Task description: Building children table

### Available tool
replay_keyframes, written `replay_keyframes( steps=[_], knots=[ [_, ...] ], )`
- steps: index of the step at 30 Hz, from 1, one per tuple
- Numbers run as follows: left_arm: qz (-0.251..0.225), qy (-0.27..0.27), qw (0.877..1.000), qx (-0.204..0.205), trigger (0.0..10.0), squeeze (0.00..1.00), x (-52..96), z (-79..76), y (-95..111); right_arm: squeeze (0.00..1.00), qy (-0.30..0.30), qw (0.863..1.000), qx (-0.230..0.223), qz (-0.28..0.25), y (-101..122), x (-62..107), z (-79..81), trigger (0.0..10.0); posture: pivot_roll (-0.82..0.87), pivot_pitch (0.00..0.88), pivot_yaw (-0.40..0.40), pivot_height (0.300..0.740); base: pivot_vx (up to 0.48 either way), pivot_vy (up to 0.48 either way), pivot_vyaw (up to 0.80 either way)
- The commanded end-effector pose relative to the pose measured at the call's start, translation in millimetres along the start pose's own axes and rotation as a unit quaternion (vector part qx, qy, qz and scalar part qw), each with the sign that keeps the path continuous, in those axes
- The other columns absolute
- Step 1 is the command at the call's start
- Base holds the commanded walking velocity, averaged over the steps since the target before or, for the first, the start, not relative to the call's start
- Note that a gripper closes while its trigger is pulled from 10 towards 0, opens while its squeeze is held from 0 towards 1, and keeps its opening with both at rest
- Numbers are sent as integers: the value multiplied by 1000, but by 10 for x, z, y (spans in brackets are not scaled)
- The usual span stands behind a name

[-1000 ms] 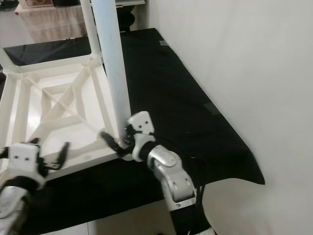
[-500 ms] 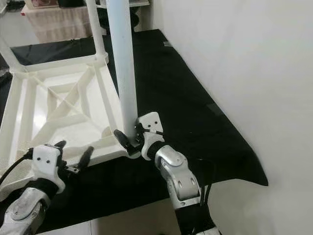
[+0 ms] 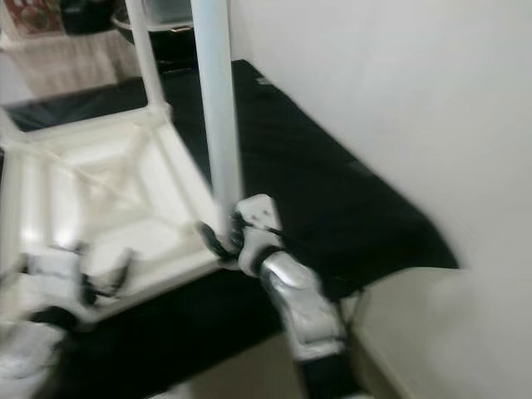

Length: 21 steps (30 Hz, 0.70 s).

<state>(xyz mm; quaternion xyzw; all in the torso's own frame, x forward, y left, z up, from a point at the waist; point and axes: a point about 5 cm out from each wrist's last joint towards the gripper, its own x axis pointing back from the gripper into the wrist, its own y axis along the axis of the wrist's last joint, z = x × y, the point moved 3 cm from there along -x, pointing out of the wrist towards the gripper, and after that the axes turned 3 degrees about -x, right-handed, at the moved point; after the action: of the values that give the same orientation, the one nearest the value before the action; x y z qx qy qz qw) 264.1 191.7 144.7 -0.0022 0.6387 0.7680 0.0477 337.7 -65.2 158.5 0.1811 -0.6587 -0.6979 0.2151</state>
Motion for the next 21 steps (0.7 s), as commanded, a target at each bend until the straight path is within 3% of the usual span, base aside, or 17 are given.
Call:
replay_keyframes(
  steps=[1, 15, 18, 20, 21],
  knots=[
    [9, 6, 1000, -5, 10000, 0, 14, 32, -41, 0, 8, 1000, 1, 2, -7, -20, 64, 10000, 69, 177, 4, 740, 0, 0, 0],
    [11, 3, 1000, -10, 10000, 0, 7, 3, -42, 0, 20, 1000, -9, -7, 26, -24, 127, 10000, 70, 179, 1, 740, 0, 0, 0],
    [11, 3, 1000, -11, 10000, 0, 6, -3, -43, 0, 44, 999, -20, -19, 74, -27, 212, 10000, 70, 178, 0, 740, 0, 0, 0],
    [12, 1, 1000, -13, 10000, 0, 6, -19, -50, 0, 96, 995, -26, -32, 125, -17, 423, 10000, 70, 176, -2, 740, 0, 0, 0],
    [12, 1, 1000, -13, 10000, 0, 6, -19, -50, 0, 96, 995, -26, -32, 125, -17, 423, 10000, 70, 176, -2, 740, 0, 0, 0]
  ],
)
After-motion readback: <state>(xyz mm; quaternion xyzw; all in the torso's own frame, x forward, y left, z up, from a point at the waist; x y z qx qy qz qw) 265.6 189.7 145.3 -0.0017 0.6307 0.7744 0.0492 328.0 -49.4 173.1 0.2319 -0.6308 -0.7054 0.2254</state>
